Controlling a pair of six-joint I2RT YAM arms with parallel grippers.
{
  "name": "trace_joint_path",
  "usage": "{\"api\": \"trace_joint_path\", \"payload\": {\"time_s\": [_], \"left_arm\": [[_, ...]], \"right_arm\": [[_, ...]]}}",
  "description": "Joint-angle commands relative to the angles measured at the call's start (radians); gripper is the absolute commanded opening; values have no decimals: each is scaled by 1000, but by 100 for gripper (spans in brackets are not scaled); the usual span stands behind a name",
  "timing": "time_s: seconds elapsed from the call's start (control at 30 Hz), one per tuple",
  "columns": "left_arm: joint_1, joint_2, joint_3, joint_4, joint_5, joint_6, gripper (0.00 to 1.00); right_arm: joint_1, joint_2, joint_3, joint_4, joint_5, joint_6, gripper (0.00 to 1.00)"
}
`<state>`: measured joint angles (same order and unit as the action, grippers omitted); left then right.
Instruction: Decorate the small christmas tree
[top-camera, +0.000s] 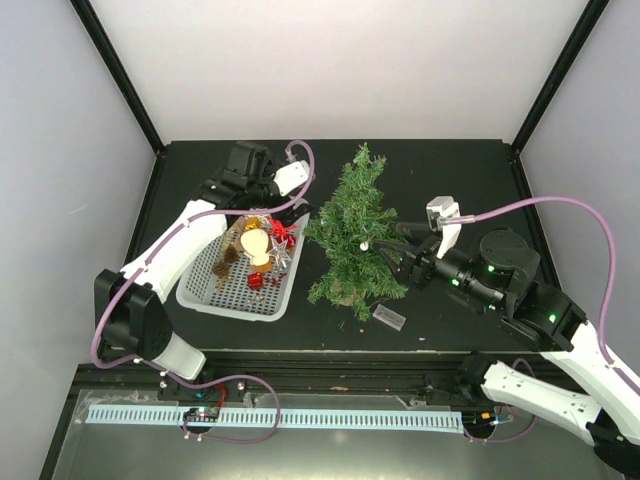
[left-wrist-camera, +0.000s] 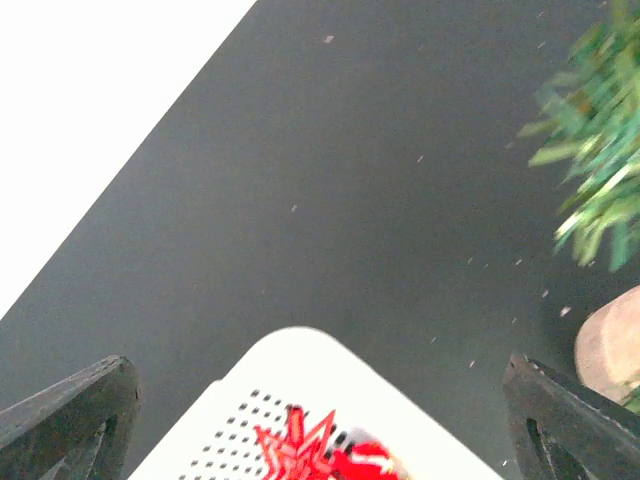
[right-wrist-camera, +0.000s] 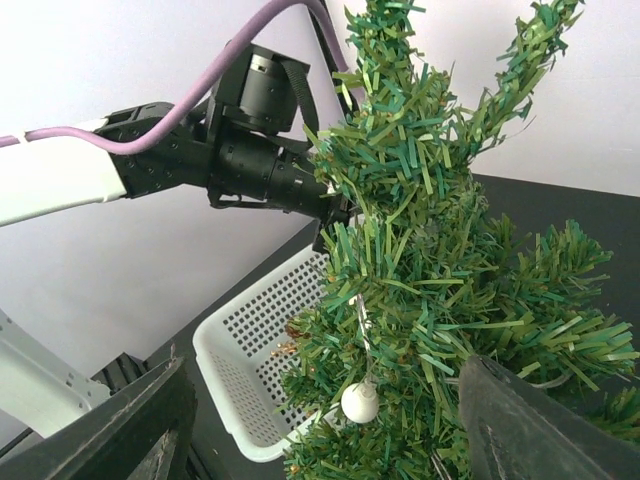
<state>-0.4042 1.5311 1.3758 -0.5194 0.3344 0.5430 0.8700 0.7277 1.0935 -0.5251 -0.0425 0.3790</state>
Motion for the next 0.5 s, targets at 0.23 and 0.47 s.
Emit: {"api": "trace_joint_path", "payload": {"time_s": [0.23, 0.47], "left_arm": [[78, -165, -125, 43, -18, -28, 99], [144, -234, -184, 29, 8, -57, 99]], "right_arm": [[4, -17, -14, 46, 22, 0, 73], [4, -37, -14, 32, 33, 8, 73]]}}
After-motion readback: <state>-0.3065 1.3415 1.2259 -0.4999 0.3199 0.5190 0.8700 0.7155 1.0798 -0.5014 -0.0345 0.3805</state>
